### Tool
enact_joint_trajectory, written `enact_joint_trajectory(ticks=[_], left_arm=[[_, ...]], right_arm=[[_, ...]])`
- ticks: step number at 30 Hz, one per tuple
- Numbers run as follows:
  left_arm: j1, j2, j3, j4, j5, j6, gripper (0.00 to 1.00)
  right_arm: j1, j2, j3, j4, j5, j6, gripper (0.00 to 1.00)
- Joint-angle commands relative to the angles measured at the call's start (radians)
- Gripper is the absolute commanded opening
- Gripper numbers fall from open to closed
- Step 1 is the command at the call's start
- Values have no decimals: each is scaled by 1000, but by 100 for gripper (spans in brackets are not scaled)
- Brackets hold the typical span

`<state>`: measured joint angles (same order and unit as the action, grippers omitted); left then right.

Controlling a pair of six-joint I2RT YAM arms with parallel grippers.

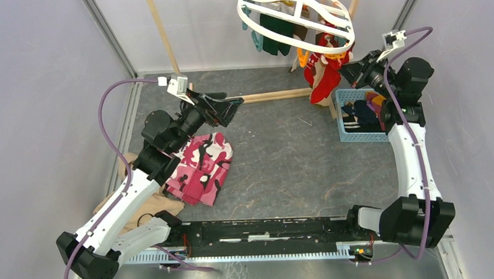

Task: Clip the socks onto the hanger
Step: Clamp the sock onto the hanger.

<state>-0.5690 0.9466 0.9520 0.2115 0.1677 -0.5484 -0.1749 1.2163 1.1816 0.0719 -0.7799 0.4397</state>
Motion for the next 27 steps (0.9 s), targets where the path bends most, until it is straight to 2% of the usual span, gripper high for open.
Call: enact_joint_trajectory(ticks=[1,14,21,27], left_arm=[[-2,-26,-26,32,16,47,91],[-2,-31,-113,115,58,206,94],[-2,-31,-164,132,62,224,94],[-2,-24,-186,169,84,250,95]], right_arm=[[-45,35,65,92,-85,63,0],[-95,138,143,66,-123,91,1],[-107,179,144,96,-146,113,1],[-109,174,140,94,-175,85,12]])
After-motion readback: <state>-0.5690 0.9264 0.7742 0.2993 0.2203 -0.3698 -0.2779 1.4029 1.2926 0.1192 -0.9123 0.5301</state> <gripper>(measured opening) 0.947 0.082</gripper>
